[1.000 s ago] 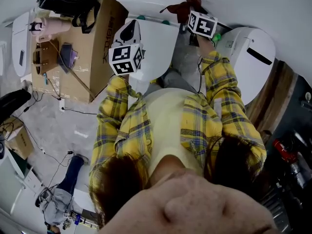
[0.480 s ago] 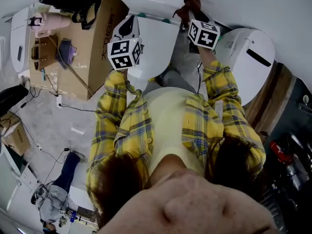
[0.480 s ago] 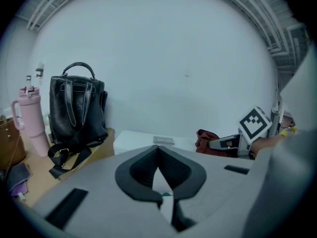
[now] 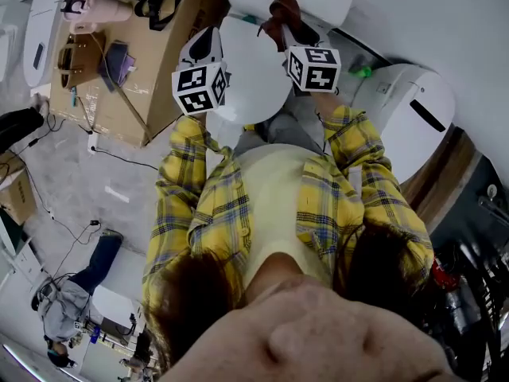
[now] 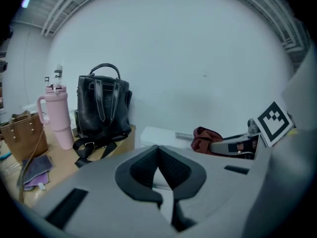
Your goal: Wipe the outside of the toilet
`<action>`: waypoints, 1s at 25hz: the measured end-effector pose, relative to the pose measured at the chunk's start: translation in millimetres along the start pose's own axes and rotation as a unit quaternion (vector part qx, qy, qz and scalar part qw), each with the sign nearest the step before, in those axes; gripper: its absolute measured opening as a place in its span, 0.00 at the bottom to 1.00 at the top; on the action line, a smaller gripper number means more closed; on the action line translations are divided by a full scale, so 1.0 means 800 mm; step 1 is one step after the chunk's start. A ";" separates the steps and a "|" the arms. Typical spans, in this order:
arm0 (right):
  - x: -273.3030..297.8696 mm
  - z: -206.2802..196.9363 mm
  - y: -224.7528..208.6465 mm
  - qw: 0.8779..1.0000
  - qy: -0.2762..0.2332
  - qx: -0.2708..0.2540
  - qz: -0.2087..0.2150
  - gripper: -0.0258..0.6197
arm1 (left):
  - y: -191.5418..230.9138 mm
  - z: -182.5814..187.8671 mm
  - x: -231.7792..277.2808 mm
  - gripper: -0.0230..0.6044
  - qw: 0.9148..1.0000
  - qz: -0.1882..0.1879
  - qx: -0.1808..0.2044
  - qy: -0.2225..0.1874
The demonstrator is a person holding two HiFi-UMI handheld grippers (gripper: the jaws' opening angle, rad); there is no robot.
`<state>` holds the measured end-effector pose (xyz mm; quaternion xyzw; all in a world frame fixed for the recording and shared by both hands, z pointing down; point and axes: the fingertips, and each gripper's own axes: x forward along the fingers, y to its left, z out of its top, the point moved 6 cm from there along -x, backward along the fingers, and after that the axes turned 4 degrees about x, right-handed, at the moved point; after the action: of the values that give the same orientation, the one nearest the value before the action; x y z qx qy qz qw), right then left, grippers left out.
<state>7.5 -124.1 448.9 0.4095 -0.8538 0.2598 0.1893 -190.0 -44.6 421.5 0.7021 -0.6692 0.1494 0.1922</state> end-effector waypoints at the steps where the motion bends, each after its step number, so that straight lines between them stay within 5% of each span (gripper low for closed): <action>1: 0.007 0.000 0.010 1.000 0.003 -0.006 0.012 0.23 | 0.005 -0.002 -0.003 0.04 1.000 0.007 -0.002 0.001; 10: 0.075 -0.013 0.070 0.995 0.020 -0.078 0.066 0.23 | 0.042 -0.018 -0.010 0.04 0.998 0.055 -0.020 0.008; 25: 0.168 -0.038 0.091 0.984 0.054 -0.155 0.072 0.23 | 0.061 -0.032 0.001 0.04 0.997 0.076 -0.030 0.016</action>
<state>-126.8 -147.6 524.1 0.2979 -0.8996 0.1587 0.2772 -237.2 -35.1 448.0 0.6409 -0.7214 0.1543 0.2122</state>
